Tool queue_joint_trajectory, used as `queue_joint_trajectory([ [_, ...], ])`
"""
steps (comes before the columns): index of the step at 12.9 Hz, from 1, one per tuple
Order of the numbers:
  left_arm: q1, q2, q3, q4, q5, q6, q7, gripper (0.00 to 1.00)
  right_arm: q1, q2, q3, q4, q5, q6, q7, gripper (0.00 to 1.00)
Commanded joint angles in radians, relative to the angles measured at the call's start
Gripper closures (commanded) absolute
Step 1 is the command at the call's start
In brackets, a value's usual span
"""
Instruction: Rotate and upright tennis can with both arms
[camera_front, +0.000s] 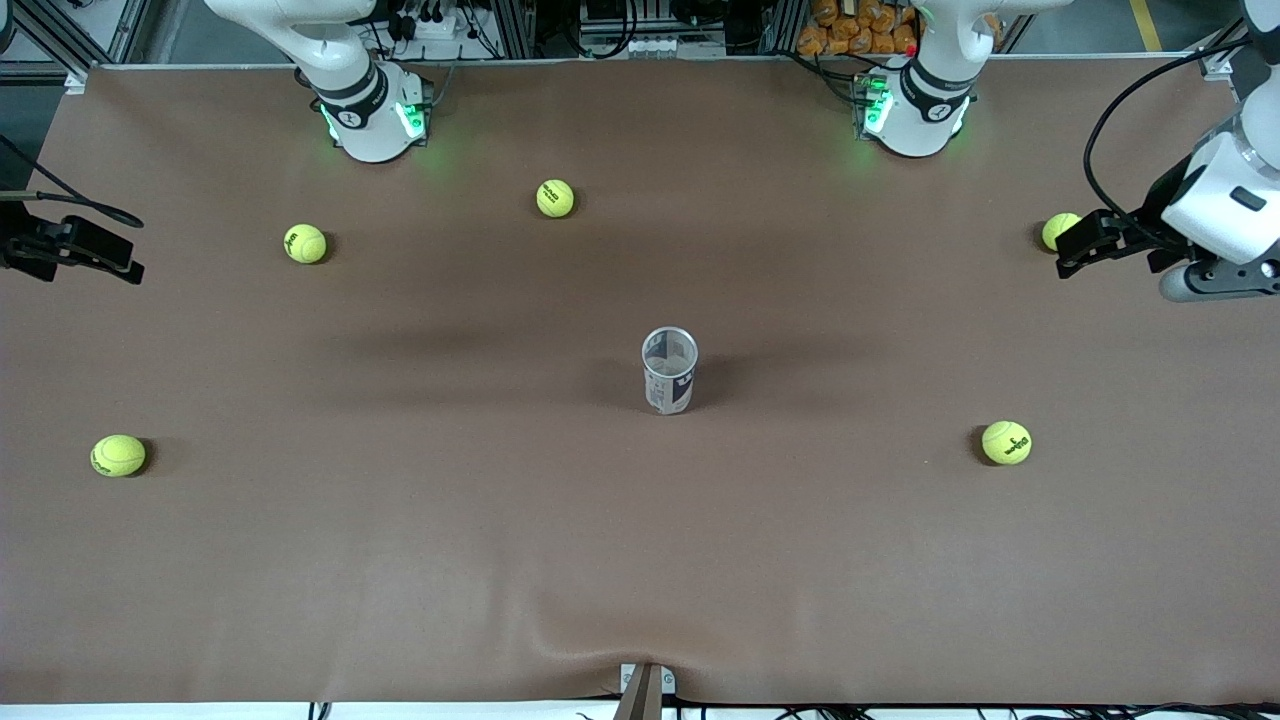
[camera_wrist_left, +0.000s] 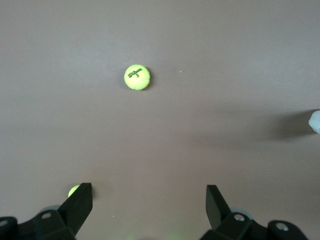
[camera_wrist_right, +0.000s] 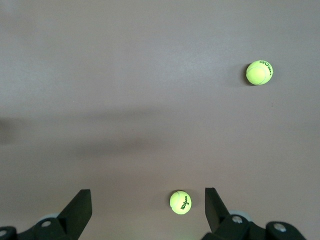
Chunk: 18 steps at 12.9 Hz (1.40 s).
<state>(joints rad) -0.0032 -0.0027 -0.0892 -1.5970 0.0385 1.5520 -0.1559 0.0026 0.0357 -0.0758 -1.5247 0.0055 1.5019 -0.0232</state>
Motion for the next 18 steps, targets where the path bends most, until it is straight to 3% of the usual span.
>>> queue_joint_trajectory([
  [1,0.037,-0.028,-0.006,-0.018,-0.019,0.020,0.016,0.00,0.005,-0.013,-0.001,0.005,-0.013,-0.011,0.020,0.00],
  [7,0.062,-0.019,-0.007,0.040,-0.019,-0.033,0.022,0.00,0.007,-0.011,-0.001,0.005,-0.013,-0.009,0.020,0.00],
  [18,0.048,-0.013,-0.018,0.042,-0.020,-0.053,0.022,0.00,0.011,-0.010,0.001,0.005,-0.012,-0.009,0.020,0.00],
])
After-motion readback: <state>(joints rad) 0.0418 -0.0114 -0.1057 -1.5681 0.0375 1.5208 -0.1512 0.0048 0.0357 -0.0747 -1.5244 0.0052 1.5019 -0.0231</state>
